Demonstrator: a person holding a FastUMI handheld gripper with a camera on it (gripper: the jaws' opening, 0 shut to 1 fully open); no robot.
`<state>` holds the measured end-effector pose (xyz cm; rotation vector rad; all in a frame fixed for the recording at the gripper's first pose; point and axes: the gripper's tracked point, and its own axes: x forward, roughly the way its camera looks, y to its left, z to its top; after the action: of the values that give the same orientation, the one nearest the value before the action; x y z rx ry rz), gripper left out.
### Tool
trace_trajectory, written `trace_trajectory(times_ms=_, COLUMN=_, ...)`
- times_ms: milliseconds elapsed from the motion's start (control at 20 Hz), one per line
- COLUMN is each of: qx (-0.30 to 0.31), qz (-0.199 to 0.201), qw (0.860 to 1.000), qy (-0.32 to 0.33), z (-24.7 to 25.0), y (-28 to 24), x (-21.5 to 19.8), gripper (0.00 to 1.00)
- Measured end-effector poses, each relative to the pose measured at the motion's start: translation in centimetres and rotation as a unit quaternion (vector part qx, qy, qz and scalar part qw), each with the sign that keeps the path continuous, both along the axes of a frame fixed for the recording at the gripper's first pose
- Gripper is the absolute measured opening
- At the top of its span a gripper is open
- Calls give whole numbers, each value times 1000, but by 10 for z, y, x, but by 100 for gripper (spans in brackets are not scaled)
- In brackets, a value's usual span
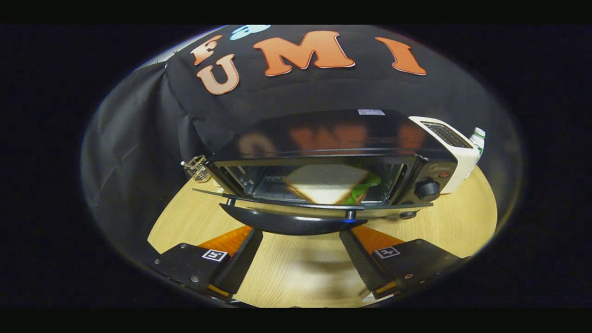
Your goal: Open the toaster oven, put the food inside, and close the toaster oven door.
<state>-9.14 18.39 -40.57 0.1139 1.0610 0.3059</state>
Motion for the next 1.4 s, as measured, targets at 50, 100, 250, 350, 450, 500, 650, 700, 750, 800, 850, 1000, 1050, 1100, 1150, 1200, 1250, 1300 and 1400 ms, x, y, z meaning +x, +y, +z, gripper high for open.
trace_trajectory(times_ms=50, qx=0, qz=-8, qw=1000, qy=-2, z=3, y=-2, x=6, gripper=99)
trace_trajectory(times_ms=100, qx=1, qz=-17, qw=1000, qy=-5, z=5, y=-3, x=14, gripper=99)
trace_trajectory(times_ms=250, qx=3, qz=-38, qw=999, qy=-18, z=8, y=-2, x=33, gripper=99)
trace_trajectory(times_ms=350, qx=3, qz=-43, qw=999, qy=-13, z=8, y=-1, x=37, gripper=99)
trace_trajectory(times_ms=450, qx=-7, qz=-40, qw=999, qy=-20, z=10, y=-3, x=36, gripper=99)
trace_trajectory(times_ms=500, qx=-13, qz=-33, qw=999, qy=-29, z=15, y=-3, x=35, gripper=99)
trace_trajectory(times_ms=650, qx=-14, qz=-22, qw=998, qy=-65, z=44, y=-4, x=32, gripper=99)
trace_trajectory(times_ms=700, qx=-13, qz=-19, qw=997, qy=-79, z=57, y=-6, x=34, gripper=99)
trace_trajectory(times_ms=750, qx=-14, qz=-17, qw=995, qy=-95, z=72, y=-9, x=35, gripper=99)
trace_trajectory(times_ms=800, qx=-15, qz=-14, qw=993, qy=-117, z=90, y=-13, x=40, gripper=99)
trace_trajectory(times_ms=850, qx=-19, qz=-11, qw=990, qy=-142, z=109, y=-20, x=46, gripper=99)
trace_trajectory(times_ms=1000, qx=-21, qz=-19, qw=979, qy=-204, z=169, y=-39, x=62, gripper=99)
trace_trajectory(times_ms=1050, qx=-16, qz=-23, qw=975, qy=-219, z=189, y=-45, x=66, gripper=99)
trace_trajectory(times_ms=1100, qx=-16, qz=-28, qw=971, qy=-239, z=209, y=-51, x=71, gripper=99)
trace_trajectory(times_ms=1150, qx=-17, qz=-31, qw=964, qy=-262, z=229, y=-60, x=75, gripper=99)
trace_trajectory(times_ms=1200, qx=-17, qz=-35, qw=958, qy=-284, z=247, y=-67, x=78, gripper=99)
trace_trajectory(times_ms=1250, qx=-18, qz=-40, qw=952, qy=-302, z=264, y=-74, x=79, gripper=99)
trace_trajectory(times_ms=1300, qx=-19, qz=-45, qw=948, qy=-314, z=279, y=-81, x=81, gripper=99)
trace_trajectory(times_ms=1400, qx=-26, qz=-48, qw=942, qy=-331, z=304, y=-94, x=80, gripper=99)
